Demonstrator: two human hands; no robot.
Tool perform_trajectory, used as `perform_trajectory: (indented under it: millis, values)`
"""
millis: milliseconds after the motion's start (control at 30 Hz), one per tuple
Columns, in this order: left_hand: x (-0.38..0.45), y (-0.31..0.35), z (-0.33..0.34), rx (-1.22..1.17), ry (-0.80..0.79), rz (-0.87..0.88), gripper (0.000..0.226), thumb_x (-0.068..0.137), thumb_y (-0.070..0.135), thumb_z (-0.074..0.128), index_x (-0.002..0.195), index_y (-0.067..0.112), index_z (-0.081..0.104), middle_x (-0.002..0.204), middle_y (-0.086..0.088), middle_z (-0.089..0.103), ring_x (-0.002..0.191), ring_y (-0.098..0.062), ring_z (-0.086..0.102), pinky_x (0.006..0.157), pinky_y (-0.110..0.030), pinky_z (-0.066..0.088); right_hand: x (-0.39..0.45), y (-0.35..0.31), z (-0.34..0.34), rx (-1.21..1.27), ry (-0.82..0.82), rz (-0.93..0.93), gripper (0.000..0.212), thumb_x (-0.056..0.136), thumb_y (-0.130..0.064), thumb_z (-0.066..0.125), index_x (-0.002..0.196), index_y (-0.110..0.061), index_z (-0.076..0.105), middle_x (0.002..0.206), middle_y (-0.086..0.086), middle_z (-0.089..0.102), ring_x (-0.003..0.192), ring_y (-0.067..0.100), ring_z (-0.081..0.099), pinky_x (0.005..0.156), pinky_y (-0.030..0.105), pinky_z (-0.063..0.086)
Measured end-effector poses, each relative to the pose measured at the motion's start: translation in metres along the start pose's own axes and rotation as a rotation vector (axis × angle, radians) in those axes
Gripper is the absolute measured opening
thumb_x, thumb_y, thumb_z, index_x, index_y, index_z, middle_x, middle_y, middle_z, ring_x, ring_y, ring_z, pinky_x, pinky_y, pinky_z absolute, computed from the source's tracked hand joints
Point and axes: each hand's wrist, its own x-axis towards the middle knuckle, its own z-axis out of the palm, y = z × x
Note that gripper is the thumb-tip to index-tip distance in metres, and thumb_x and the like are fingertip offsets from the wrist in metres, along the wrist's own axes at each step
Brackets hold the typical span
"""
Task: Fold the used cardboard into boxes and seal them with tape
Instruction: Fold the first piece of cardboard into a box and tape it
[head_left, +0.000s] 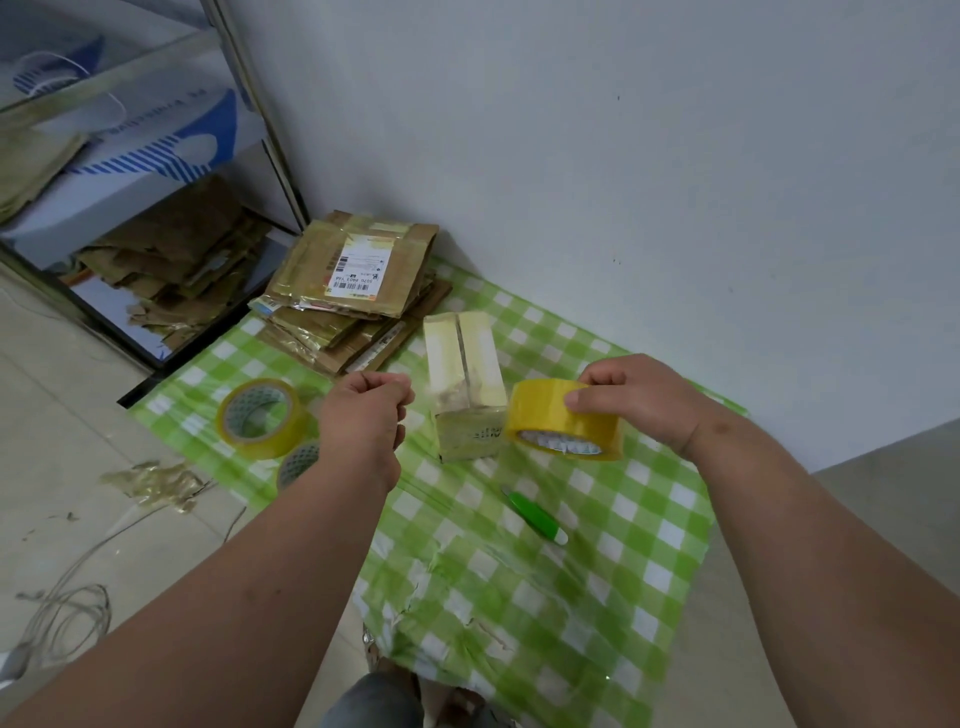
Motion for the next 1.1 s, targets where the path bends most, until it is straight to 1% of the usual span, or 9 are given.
perform_trajectory:
  millis: [133, 300, 433, 533, 633, 800, 867, 967, 1100]
  values:
    - [0.002, -0.009, 0.006, 0.003, 0.060, -0.015, 0.018, 0.091, 0.010, 0.066, 0.077, 0.018, 0.058, 0.076, -0.002, 0.063, 0.063, -0.012, 0.046, 0.050, -0.025, 0.034, 0.016, 0.006, -0.005, -0.030, 0.054, 0.008, 0.045, 0.086, -0.039, 0.072, 0.060, -0.015, 0.044, 0.060, -0.003, 0.035, 0.059, 0.014, 0.037, 0.056, 0.029, 0.027]
    - [0.005, -0.020, 0.011, 0.026, 0.141, -0.031, 0.019, 0.090, 0.010, 0.067, 0.074, 0.018, 0.060, 0.076, -0.002, 0.065, 0.063, -0.014, 0.050, 0.053, -0.026, 0.038, 0.038, 0.005, 0.000, -0.192, 0.037, 0.016, 0.043, 0.087, -0.046, 0.067, 0.070, -0.007, 0.059, 0.069, 0.001, 0.048, 0.066, 0.017, 0.048, 0.062, 0.032, 0.035]
    - [0.010, -0.024, 0.012, 0.036, 0.174, -0.034, 0.017, 0.088, 0.011, 0.070, 0.075, 0.016, 0.062, 0.077, -0.002, 0.068, 0.068, -0.013, 0.055, 0.063, -0.029, 0.042, 0.053, 0.007, 0.005, -0.317, 0.018, 0.020, 0.036, 0.089, -0.050, 0.062, 0.070, -0.021, 0.059, 0.072, -0.003, 0.053, 0.078, 0.020, 0.054, 0.070, 0.035, 0.041]
    - [0.011, -0.028, 0.013, 0.029, 0.192, -0.040, 0.017, 0.088, 0.011, 0.070, 0.074, 0.016, 0.062, 0.077, -0.002, 0.068, 0.067, -0.011, 0.056, 0.064, -0.028, 0.042, 0.062, 0.006, 0.005, -0.389, 0.018, 0.007, 0.039, 0.090, -0.052, 0.059, 0.083, -0.014, 0.068, 0.078, -0.001, 0.059, 0.086, 0.022, 0.058, 0.082, 0.041, 0.045]
    - [0.011, -0.034, 0.014, 0.034, 0.218, -0.049, 0.017, 0.088, 0.012, 0.071, 0.073, 0.016, 0.062, 0.080, -0.002, 0.070, 0.067, -0.010, 0.057, 0.062, -0.026, 0.042, 0.071, 0.001, 0.003, -0.487, 0.008, -0.004, 0.039, 0.089, -0.054, 0.057, 0.090, -0.017, 0.070, 0.085, -0.001, 0.062, 0.093, 0.022, 0.058, 0.091, 0.043, 0.044]
    - [0.011, -0.043, 0.014, 0.049, 0.218, -0.070, 0.018, 0.089, 0.014, 0.071, 0.073, 0.015, 0.063, 0.082, -0.002, 0.070, 0.069, -0.011, 0.057, 0.060, -0.026, 0.041, 0.080, -0.001, 0.004, -0.629, -0.038, -0.009, 0.046, 0.090, -0.059, 0.051, 0.118, -0.026, 0.066, 0.121, 0.000, 0.063, 0.116, 0.023, 0.054, 0.101, 0.042, 0.038]
    - [0.014, -0.045, 0.014, 0.069, 0.214, -0.084, 0.018, 0.089, 0.015, 0.071, 0.073, 0.016, 0.062, 0.082, -0.001, 0.070, 0.069, -0.012, 0.057, 0.059, -0.026, 0.041, 0.082, 0.002, 0.007, -0.626, -0.060, 0.009, 0.047, 0.091, -0.059, 0.051, 0.121, -0.027, 0.064, 0.125, 0.001, 0.062, 0.119, 0.024, 0.052, 0.103, 0.042, 0.036]
    - [0.021, -0.049, 0.014, 0.136, 0.183, -0.118, 0.016, 0.088, 0.018, 0.072, 0.075, 0.015, 0.064, 0.083, -0.002, 0.069, 0.070, -0.015, 0.056, 0.056, -0.026, 0.039, 0.083, 0.007, 0.014, -0.605, -0.087, 0.044, 0.048, 0.091, -0.060, 0.051, 0.121, -0.024, 0.064, 0.124, 0.002, 0.062, 0.119, 0.024, 0.053, 0.101, 0.042, 0.037]
    - [0.029, -0.055, 0.014, 0.278, 0.096, -0.125, 0.016, 0.088, 0.023, 0.072, 0.086, 0.008, 0.067, 0.083, -0.005, 0.067, 0.074, -0.020, 0.056, 0.058, -0.027, 0.040, 0.082, 0.009, 0.021, -0.560, -0.107, 0.066, 0.035, 0.091, -0.056, 0.052, 0.102, -0.024, 0.064, 0.093, -0.006, 0.056, 0.109, 0.023, 0.055, 0.097, 0.041, 0.036]
